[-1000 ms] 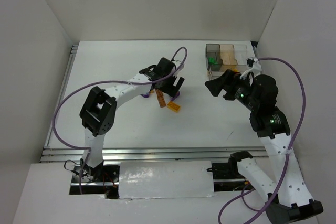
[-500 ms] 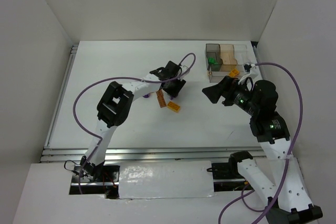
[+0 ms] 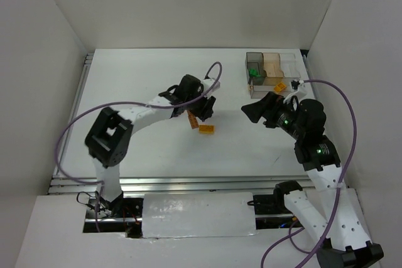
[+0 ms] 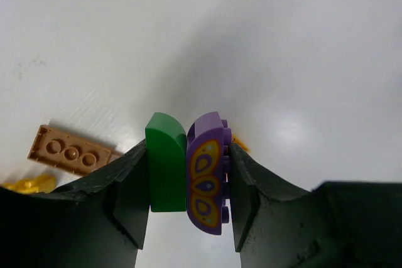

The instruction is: Sort the legos into containers by color

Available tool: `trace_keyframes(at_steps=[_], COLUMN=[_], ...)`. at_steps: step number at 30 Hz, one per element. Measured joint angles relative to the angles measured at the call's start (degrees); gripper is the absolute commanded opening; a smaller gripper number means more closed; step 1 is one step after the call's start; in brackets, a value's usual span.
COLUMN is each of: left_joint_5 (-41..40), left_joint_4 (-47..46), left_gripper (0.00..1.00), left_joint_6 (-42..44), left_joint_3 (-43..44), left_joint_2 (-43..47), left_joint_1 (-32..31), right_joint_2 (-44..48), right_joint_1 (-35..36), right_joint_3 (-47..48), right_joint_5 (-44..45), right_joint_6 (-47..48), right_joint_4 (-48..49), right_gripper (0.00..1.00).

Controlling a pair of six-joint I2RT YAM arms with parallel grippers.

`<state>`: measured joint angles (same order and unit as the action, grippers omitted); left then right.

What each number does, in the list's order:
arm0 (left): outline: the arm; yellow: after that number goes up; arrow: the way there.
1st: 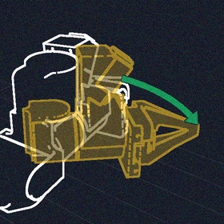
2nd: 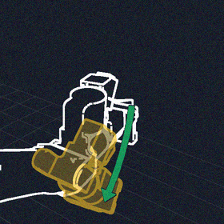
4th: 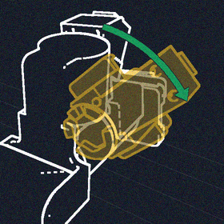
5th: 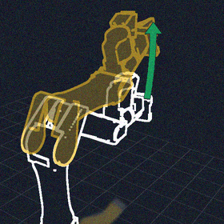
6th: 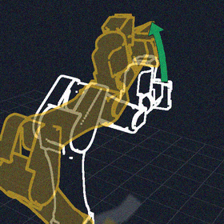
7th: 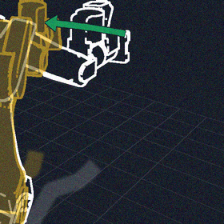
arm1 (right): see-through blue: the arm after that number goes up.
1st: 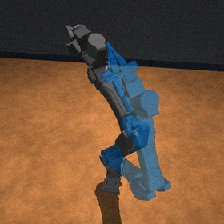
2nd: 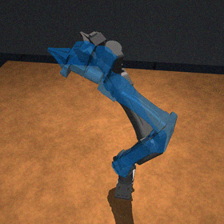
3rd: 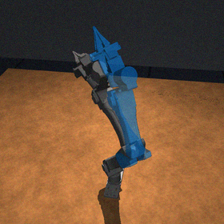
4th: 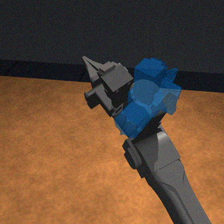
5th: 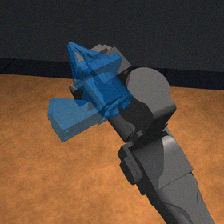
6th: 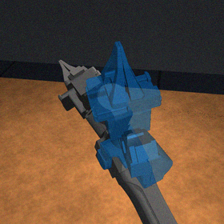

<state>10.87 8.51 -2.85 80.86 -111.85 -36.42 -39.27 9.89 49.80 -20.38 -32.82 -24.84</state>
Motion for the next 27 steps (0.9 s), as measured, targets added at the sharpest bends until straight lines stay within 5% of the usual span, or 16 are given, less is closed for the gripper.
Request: trace_keyframes(at_steps=[7, 11, 21, 27], left_joint_5=[9.0, 8.7, 3.2, 1.4], left_joint_4=[-9.6, -10.7, -1.8, -0.3], left_gripper=[0.0, 0.0, 0.0, 0.0], left_joint_6=[4.3, 7.4, 13.2, 13.6], left_joint_3=[-11.8, -14.6, -15.1, -15.1], left_joint_2=[28.3, 36.5, 37.9, 38.1], left_joint_1=[-3.2, -9.6, -20.3, -21.9], right_joint_2=[-1.1, -1.3, 0.6, -0.1], right_joint_1=[0.2, 3.4, 18.5, 22.1], right_joint_3=[-1.4, -4.7, -5.7, -5.8], right_joint_5=[-4.7, -9.0, -7.4, -2.6], right_joint_6=[-5.5, -9.6, -13.2, -13.1], right_joint_4=[4.4, 7.9, 9.2, 8.5], right_gripper=[0.91, 0.91, 0.84, 0.61])
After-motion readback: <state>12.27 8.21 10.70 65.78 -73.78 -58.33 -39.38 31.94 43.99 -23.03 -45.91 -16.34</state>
